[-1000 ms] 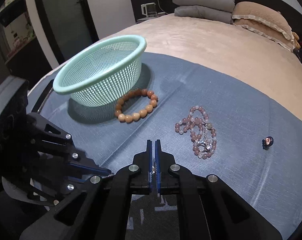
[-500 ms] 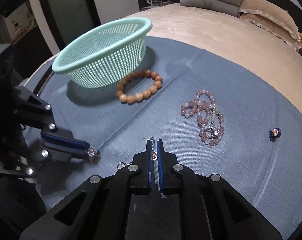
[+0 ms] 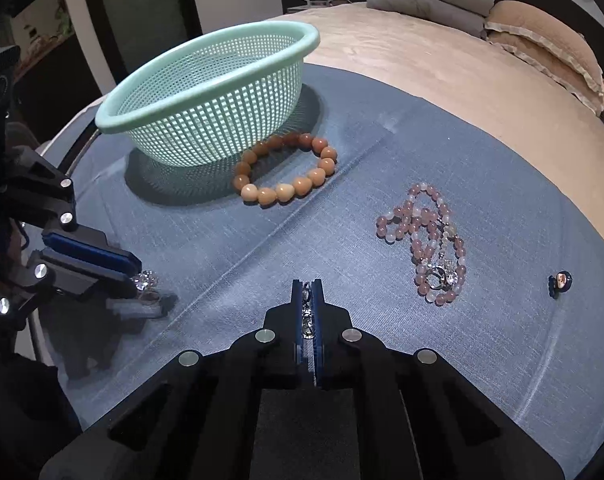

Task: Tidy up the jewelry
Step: 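Pinch a small silver charm with the right gripper while the left pinches another charm, then carry both charms over the green basket and open both grippers to release them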

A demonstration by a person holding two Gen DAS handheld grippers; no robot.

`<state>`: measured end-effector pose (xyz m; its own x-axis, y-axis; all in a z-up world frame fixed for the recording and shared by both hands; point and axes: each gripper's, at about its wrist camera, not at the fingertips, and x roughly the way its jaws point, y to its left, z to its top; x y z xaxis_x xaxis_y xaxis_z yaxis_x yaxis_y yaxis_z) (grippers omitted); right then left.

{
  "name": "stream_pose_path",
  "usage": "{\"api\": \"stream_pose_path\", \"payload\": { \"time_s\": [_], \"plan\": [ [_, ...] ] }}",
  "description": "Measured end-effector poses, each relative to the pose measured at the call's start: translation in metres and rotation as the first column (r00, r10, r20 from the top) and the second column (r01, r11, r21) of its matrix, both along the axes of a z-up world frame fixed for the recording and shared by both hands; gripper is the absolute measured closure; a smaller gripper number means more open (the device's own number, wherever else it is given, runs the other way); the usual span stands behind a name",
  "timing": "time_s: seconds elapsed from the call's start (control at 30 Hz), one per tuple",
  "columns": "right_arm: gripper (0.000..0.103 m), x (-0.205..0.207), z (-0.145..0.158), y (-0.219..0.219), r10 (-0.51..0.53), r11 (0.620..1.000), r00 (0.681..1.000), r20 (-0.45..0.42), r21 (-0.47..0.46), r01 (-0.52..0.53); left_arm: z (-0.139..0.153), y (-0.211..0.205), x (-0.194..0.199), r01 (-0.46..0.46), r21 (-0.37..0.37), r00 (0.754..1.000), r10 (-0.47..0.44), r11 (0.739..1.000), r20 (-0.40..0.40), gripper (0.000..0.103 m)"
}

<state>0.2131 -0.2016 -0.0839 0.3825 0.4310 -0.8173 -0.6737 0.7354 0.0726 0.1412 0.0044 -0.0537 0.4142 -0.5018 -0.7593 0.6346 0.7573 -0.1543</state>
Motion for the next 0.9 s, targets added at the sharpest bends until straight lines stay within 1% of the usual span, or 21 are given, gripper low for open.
{"api": "stream_pose_path", "payload": {
  "time_s": [0.07, 0.1, 0.13, 0.2, 0.27, 0.33, 0.5, 0.73, 0.9],
  "plan": [
    [0.099, 0.000, 0.006, -0.005, -0.008, 0.999, 1.000, 0.002, 0.031, 0.008, 0.003, 0.004, -0.001, -0.003, -0.014, 1.000, 0.003, 1.000, -0.001, 0.097],
    [0.101, -0.001, 0.009, -0.009, -0.012, 0.999, 1.000, 0.009, 0.049, 0.012, 0.004, 0.007, -0.002, 0.000, -0.024, 1.000, 0.000, 1.000, -0.004, 0.097],
    [0.101, 0.000, 0.013, -0.012, -0.016, 0.998, 1.000, 0.013, 0.069, 0.015, 0.006, 0.010, -0.003, -0.002, -0.027, 1.000, 0.002, 1.000, 0.000, 0.096],
    [0.101, 0.000, 0.023, -0.022, -0.035, 0.992, 0.999, 0.017, 0.125, 0.033, 0.009, 0.015, -0.004, -0.011, -0.022, 1.000, 0.012, 1.000, 0.010, 0.097],
    [0.101, -0.002, 0.034, -0.035, -0.055, 0.978, 0.998, 0.013, 0.201, 0.051, 0.012, 0.021, -0.003, -0.022, -0.029, 1.000, 0.022, 0.999, 0.013, 0.097],
    [0.101, -0.004, 0.043, -0.042, -0.071, 0.969, 0.997, 0.031, 0.239, 0.062, 0.014, 0.026, -0.003, -0.037, -0.038, 0.999, 0.037, 0.999, 0.009, 0.097],
    [0.101, -0.008, 0.054, -0.055, -0.093, 0.953, 0.995, 0.042, 0.293, 0.077, 0.019, 0.037, -0.005, -0.056, -0.050, 0.998, 0.057, 0.997, 0.022, 0.096],
    [0.101, -0.007, 0.074, -0.081, -0.150, 0.896, 0.987, 0.055, 0.429, 0.112, 0.034, 0.048, -0.005, -0.070, -0.060, 0.996, 0.073, 0.996, 0.052, 0.096],
    [0.101, -0.009, 0.079, -0.093, -0.172, 0.878, 0.983, 0.062, 0.462, 0.125, 0.036, 0.055, -0.007, -0.075, -0.064, 0.995, 0.079, 0.995, 0.060, 0.096]
  ]
}}
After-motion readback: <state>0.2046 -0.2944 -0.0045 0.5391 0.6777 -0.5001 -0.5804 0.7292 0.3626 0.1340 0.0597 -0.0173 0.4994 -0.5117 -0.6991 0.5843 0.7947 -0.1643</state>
